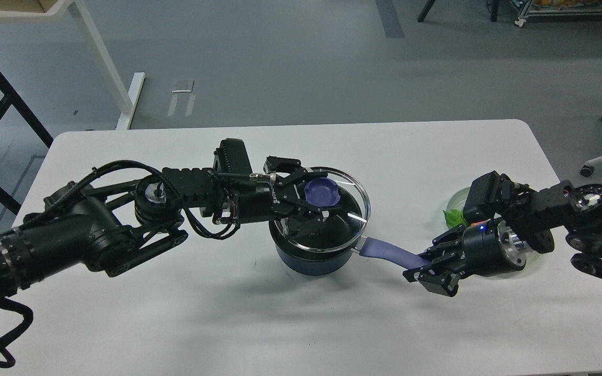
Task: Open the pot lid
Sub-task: 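Lift the glass lid off the pan and lower it beside the pan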
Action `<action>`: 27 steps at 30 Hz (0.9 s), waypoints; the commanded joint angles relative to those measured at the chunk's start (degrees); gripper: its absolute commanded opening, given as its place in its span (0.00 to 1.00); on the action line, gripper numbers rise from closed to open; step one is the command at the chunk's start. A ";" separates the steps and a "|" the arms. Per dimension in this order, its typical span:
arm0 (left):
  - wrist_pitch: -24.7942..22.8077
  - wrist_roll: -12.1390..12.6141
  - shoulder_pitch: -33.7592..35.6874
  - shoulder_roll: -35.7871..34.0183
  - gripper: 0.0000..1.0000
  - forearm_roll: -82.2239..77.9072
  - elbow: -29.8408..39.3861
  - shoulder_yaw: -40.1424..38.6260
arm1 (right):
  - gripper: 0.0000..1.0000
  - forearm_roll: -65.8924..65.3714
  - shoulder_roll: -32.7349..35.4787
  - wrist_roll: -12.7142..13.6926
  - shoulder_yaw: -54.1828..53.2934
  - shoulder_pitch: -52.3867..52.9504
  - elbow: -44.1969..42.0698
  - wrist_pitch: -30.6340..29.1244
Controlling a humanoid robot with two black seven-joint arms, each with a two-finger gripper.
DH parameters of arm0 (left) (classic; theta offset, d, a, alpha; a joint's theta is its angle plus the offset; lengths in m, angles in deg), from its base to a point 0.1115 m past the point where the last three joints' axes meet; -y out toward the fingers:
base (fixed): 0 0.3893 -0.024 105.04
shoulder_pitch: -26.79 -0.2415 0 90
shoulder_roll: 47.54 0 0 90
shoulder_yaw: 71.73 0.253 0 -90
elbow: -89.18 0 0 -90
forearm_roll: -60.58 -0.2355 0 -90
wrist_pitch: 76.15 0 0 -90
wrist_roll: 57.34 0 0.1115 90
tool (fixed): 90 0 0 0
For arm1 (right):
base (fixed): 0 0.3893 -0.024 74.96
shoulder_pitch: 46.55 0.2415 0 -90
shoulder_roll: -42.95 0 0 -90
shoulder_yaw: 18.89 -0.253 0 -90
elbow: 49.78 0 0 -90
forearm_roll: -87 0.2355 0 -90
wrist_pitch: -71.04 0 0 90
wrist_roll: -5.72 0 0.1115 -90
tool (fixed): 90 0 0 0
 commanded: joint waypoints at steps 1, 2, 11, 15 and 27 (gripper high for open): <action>-0.02 0.00 0.55 -5.22 0.33 0.84 3.52 -0.10 | 0.29 0.00 0.01 -0.01 0.01 0.00 0.00 0.01; 0.06 0.00 0.55 -6.63 0.33 1.63 4.31 -0.10 | 0.29 0.00 0.01 -0.01 0.01 0.00 0.00 0.01; 1.99 0.00 -0.93 -20.43 0.33 6.46 8.10 0.08 | 0.29 0.09 -0.08 -0.01 0.01 0.00 0.00 0.01; 5.50 0.00 -4.97 -25.88 0.33 9.01 8.10 0.08 | 0.29 0.00 0.10 -0.01 0.01 0.00 0.00 0.01; 20.07 0.00 -20.09 -29.93 0.34 11.04 0.29 0.17 | 0.30 0.00 0.01 -0.01 0.01 0.00 0.00 0.01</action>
